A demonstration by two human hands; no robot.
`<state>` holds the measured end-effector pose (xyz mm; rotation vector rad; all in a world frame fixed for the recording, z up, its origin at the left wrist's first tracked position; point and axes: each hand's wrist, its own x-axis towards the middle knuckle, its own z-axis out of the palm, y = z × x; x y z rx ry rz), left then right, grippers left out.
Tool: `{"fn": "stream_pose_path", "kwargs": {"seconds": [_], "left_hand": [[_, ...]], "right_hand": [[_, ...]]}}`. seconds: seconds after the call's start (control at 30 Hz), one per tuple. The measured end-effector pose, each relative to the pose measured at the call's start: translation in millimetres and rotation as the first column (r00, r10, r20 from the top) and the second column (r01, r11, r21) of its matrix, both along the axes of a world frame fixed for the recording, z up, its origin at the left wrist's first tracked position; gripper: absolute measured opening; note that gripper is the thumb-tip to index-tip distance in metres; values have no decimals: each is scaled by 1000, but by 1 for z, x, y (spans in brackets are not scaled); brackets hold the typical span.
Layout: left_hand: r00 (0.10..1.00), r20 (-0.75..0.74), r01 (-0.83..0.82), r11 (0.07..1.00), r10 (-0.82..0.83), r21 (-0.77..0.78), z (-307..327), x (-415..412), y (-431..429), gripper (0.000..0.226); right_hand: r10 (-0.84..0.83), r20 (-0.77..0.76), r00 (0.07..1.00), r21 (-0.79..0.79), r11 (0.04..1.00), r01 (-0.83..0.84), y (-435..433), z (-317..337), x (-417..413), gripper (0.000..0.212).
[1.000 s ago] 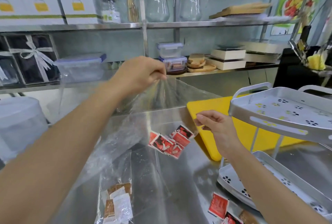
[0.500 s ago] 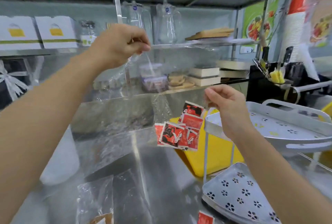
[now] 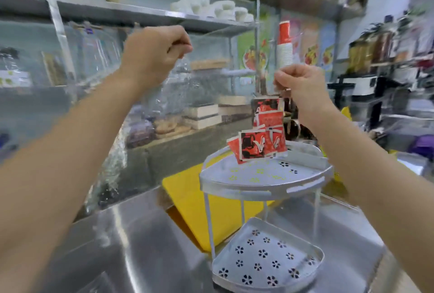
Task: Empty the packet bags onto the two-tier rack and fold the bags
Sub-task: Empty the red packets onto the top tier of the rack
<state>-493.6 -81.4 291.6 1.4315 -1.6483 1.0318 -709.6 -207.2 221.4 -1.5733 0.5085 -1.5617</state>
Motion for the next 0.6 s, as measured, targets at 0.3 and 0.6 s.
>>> {"fn": "stream_pose_path", "kwargs": {"seconds": [0.3, 0.6], "left_hand": [[993, 0, 120, 984, -121, -133, -35, -49, -85, 30], [1000, -6, -20, 974, 22, 226, -65, -70, -126, 22]], "right_hand": [[-237, -85, 968, 13, 971, 239, -35, -14, -62, 26], [-286, -170, 943, -10, 957, 288, -65, -38, -82, 20]]}}
